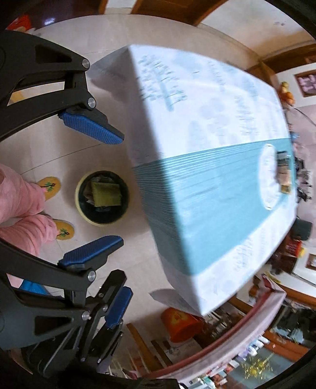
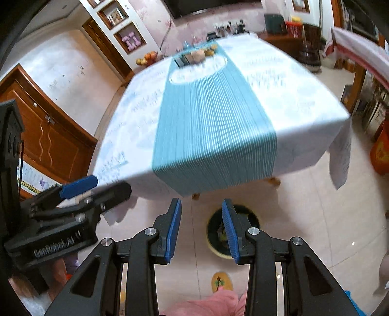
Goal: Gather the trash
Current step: 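Raise both open tools back toward the remaining trash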
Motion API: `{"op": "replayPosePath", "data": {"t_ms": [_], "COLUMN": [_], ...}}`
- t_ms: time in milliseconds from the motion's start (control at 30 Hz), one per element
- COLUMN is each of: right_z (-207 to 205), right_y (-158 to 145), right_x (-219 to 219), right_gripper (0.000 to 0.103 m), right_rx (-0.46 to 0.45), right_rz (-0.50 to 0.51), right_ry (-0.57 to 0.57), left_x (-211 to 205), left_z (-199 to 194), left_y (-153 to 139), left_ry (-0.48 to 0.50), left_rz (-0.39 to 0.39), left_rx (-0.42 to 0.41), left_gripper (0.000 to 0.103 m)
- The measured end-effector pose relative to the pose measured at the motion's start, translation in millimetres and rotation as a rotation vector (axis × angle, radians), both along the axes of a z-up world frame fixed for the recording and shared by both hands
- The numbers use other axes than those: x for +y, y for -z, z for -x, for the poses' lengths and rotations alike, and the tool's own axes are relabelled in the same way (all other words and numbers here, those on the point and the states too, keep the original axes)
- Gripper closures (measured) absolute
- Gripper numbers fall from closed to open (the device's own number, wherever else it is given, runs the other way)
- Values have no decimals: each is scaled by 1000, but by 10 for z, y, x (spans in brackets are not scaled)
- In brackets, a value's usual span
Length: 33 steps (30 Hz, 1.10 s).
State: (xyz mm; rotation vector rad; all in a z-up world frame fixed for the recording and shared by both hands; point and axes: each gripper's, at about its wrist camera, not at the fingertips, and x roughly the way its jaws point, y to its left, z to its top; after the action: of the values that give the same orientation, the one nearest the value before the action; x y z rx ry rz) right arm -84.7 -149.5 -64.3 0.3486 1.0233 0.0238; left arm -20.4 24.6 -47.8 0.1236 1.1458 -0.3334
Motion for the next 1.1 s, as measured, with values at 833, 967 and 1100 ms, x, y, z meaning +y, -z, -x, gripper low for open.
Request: {"op": "replayPosePath", "data": {"t_ms": [833,967,1100], "right_z": [-1368,-1953,-2676], "right_y": [-1069,-998,-905], "right_x": [-107,-324,-650], "right_gripper": [68,68,68], "right_rx": [-168,-174,-175], "right_rz": [109,101,103], "right_ry": [-40,-108,-191], "left_x": [218,182,47], "left_z": [-1037,-1409,-1855], "left_y": [-1401,-1367,-1273], "left_ry": [-16,-65,-127], "left_rz": [82,80,55], "left_rx": [-290,-283,-269], "left_gripper": [28,27,22]}}
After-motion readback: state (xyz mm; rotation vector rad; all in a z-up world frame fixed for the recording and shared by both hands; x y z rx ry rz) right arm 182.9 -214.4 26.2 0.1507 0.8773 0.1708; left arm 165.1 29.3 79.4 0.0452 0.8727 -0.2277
